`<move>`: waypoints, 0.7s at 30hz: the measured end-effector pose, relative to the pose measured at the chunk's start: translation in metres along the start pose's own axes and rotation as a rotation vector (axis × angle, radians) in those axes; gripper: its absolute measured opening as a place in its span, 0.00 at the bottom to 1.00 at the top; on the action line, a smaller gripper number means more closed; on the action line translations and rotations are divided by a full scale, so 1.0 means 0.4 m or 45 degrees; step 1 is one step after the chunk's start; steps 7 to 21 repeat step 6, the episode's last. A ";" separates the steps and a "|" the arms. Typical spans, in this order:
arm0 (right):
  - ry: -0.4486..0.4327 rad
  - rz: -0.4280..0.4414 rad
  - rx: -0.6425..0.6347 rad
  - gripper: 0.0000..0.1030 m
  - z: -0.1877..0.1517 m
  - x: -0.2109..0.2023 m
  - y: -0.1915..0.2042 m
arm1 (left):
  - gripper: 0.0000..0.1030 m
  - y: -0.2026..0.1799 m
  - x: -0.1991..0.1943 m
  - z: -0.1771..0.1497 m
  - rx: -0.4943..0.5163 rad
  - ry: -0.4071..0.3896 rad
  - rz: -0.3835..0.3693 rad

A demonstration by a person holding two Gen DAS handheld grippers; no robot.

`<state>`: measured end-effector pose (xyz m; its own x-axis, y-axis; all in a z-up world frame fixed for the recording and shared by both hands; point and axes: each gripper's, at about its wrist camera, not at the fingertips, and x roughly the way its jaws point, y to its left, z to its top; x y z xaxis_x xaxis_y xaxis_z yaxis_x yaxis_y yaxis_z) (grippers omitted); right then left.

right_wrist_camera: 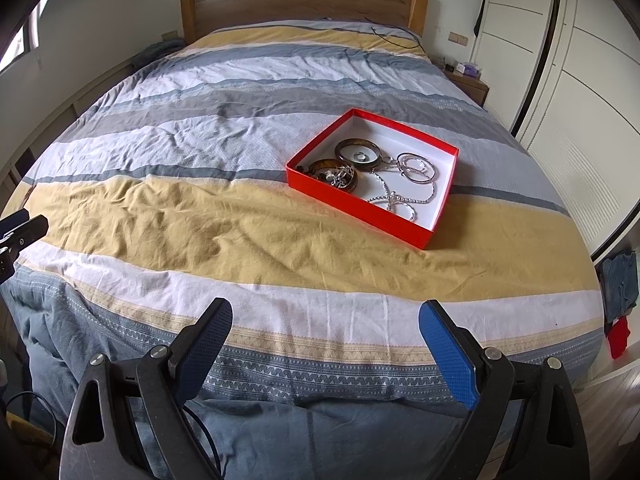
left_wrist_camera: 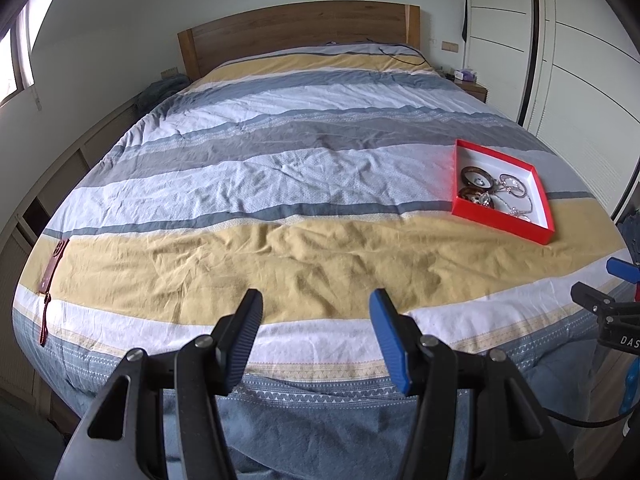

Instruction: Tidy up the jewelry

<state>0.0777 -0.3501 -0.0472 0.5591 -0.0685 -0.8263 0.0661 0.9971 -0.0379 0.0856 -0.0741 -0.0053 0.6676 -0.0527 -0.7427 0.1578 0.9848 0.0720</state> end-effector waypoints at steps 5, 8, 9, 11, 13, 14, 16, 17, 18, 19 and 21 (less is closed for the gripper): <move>-0.003 0.001 -0.009 0.91 0.001 -0.006 0.009 | 0.52 0.005 -0.001 -0.003 -0.005 0.007 -0.003; -0.004 0.002 -0.011 0.91 0.002 -0.007 0.010 | 0.52 0.006 0.000 -0.004 -0.007 0.009 -0.004; -0.004 0.002 -0.011 0.91 0.002 -0.007 0.010 | 0.52 0.006 0.000 -0.004 -0.007 0.009 -0.004; -0.004 0.002 -0.011 0.91 0.002 -0.007 0.010 | 0.52 0.006 0.000 -0.004 -0.007 0.009 -0.004; -0.004 0.002 -0.011 0.91 0.002 -0.007 0.010 | 0.52 0.006 0.000 -0.004 -0.007 0.009 -0.004; -0.004 0.002 -0.011 0.91 0.002 -0.007 0.010 | 0.52 0.006 0.000 -0.004 -0.007 0.009 -0.004; -0.004 0.002 -0.011 0.91 0.002 -0.007 0.010 | 0.52 0.006 0.000 -0.004 -0.007 0.009 -0.004; -0.004 0.002 -0.011 0.91 0.002 -0.007 0.010 | 0.52 0.006 0.000 -0.004 -0.007 0.009 -0.004; -0.004 0.002 -0.011 0.91 0.002 -0.007 0.010 | 0.52 0.006 0.000 -0.004 -0.007 0.009 -0.004; -0.004 0.002 -0.011 0.91 0.002 -0.007 0.010 | 0.52 0.006 0.000 -0.004 -0.007 0.009 -0.004; -0.004 0.002 -0.011 0.91 0.002 -0.007 0.010 | 0.52 0.006 0.000 -0.004 -0.007 0.009 -0.004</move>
